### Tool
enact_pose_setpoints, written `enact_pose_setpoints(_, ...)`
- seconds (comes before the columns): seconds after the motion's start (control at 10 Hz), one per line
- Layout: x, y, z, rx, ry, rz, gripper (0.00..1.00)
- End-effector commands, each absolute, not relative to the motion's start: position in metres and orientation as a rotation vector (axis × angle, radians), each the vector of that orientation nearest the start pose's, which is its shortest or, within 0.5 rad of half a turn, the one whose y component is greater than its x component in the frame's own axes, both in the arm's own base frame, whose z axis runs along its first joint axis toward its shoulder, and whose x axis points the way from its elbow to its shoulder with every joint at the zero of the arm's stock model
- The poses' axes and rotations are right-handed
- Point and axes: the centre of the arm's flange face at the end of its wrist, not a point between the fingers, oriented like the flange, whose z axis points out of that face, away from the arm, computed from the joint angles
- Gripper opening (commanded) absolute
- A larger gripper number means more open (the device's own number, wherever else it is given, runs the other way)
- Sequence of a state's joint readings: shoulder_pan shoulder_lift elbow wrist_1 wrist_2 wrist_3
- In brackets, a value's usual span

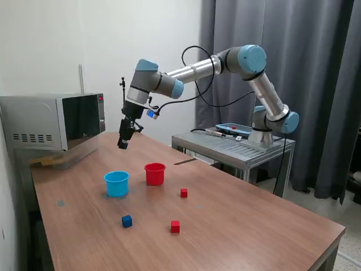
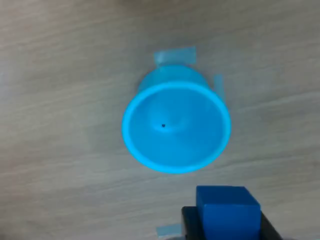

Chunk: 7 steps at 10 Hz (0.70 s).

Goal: Place red objects in the red bin, and blue objects in the blue bin.

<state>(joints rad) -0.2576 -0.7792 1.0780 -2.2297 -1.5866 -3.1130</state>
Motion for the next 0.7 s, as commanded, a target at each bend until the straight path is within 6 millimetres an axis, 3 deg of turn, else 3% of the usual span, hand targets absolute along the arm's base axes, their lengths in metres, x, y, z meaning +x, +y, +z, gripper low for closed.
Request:
enact_pose_setpoints(0.0,-0.83,0.086,0.269,-1.971,2.674,0.498,0.0)
enact_pose_setpoints(0.2,-0.831,0.086,0.258,-1.954,2.684,0.476,0.0)
enact_pose_setpoints(0.4,-0.834,0.087,0.234,-1.935,2.686,0.435,0.0)
enact_pose_setpoints(0.6,-0.834,0.087,0.231,-1.934,2.685,0.428,0.0)
